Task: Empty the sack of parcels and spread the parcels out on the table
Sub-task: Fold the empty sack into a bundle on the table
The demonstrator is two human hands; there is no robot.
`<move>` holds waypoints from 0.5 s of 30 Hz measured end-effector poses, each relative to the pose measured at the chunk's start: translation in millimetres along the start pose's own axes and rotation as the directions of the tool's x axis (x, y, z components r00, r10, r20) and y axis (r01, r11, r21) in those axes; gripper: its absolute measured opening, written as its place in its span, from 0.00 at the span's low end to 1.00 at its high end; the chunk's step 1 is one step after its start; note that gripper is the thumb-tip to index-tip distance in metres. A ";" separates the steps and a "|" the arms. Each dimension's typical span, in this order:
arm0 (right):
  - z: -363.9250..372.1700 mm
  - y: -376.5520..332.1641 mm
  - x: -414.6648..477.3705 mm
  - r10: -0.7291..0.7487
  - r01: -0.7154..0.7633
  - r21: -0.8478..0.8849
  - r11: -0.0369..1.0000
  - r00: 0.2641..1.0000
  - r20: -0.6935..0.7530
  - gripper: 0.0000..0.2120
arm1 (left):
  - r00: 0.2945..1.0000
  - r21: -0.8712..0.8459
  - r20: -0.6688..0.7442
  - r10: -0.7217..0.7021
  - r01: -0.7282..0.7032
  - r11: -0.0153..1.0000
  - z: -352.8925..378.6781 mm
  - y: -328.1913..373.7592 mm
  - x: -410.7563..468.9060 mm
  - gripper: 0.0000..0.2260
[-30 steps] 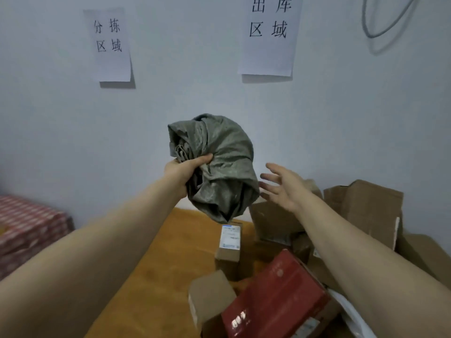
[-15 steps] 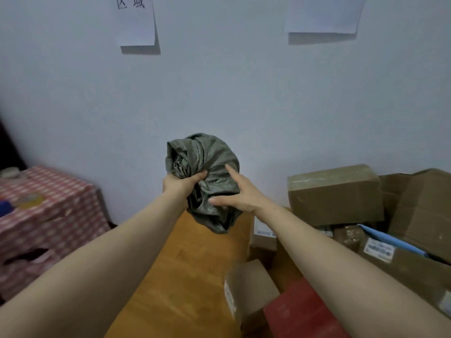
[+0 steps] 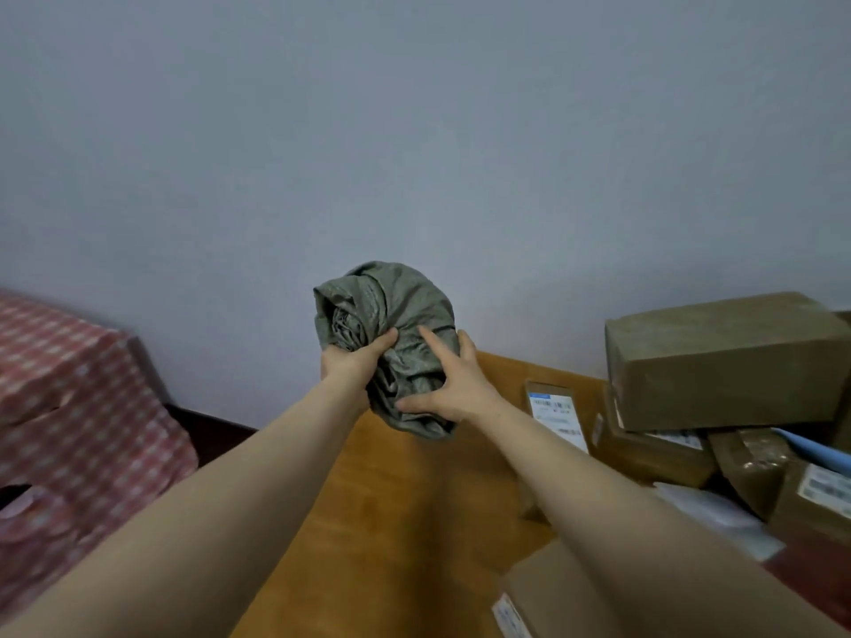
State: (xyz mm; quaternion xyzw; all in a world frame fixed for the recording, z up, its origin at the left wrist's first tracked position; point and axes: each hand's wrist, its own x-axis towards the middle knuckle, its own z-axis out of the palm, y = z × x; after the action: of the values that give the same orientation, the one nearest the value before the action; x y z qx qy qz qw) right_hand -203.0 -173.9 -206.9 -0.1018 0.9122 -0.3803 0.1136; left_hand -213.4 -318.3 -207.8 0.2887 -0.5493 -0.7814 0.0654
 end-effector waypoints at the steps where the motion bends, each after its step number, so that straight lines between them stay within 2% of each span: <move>1: 5.1 1.2 14.4 0.012 -0.012 -0.028 1.000 1.000 -0.010 0.50 | 1.000 -0.017 0.012 -0.019 0.019 1.000 -0.1 -2.3 15.9 0.29; 9: 28.3 32.7 88.7 0.035 -0.053 -0.244 0.968 0.997 -0.074 0.50 | 0.976 -0.111 0.151 -0.157 0.174 0.978 12.0 -34.3 105.4 0.31; 13: 30.9 55.2 122.4 0.044 -0.069 -0.362 0.930 0.996 -0.075 0.47 | 0.951 -0.152 0.217 -0.222 0.257 0.954 26.5 -53.8 141.5 0.42; 15: 32.1 63.8 133.2 0.043 -0.073 -0.423 0.903 0.996 -0.078 0.46 | 0.940 -0.180 0.245 -0.239 0.286 0.941 32.3 -63.8 153.6 0.43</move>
State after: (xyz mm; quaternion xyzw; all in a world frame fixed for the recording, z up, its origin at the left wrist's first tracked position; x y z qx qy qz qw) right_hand -327.2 -187.6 -291.9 -0.0842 0.9790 -0.1720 0.0694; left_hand -343.3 -331.4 -315.8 0.2629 -0.4225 -0.8645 -0.0705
